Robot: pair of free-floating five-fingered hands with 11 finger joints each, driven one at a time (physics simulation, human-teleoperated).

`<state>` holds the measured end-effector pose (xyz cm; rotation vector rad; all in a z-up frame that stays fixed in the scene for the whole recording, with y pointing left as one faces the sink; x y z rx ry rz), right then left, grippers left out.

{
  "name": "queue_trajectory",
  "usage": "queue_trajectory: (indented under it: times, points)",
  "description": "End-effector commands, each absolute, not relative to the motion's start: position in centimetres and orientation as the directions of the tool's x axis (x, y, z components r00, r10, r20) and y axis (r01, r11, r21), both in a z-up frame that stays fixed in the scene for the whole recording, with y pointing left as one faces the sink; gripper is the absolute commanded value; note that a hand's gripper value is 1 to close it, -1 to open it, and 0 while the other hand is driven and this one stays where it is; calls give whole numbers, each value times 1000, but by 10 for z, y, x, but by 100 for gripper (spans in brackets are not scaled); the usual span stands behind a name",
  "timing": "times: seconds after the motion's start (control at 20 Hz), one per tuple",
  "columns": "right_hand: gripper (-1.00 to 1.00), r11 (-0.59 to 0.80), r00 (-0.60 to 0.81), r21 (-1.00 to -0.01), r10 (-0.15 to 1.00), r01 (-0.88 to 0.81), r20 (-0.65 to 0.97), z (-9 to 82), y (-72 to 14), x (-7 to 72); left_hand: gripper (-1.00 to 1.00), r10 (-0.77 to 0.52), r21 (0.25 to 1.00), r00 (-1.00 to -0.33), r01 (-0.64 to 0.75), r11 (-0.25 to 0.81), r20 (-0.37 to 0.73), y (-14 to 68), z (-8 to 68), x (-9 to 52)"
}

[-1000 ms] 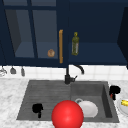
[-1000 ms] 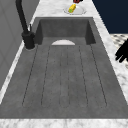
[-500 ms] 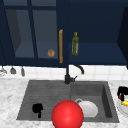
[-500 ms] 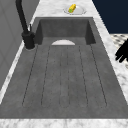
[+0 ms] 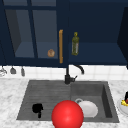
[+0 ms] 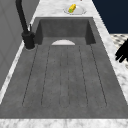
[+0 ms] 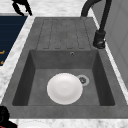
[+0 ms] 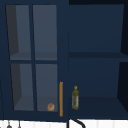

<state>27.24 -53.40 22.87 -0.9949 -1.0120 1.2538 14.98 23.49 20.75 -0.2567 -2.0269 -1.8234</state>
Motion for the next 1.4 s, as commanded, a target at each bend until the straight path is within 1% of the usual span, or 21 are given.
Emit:
queue_trajectory:
  times: [0.0,0.2,0.5,0.75,1.35]
  points:
    - [100,65,34,-975,998,-212,60,216,-539,253,0,-128,909,-903,394,132,410,235,207,150]
    - [100,45,52,-977,998,-208,34,196,-542,259,0,-128,909,-903,394,132,410,235,207,150]
    - [100,42,39,-977,999,-211,35,168,-547,263,0,-128,909,-903,394,132,410,235,207,150]
    - [100,48,-3,-974,999,-220,50,149,-566,265,0,-128,909,-903,394,132,410,235,207,150]
    - [100,56,-23,-969,998,-242,63,111,-598,284,0,-128,909,-903,394,132,410,235,207,150]
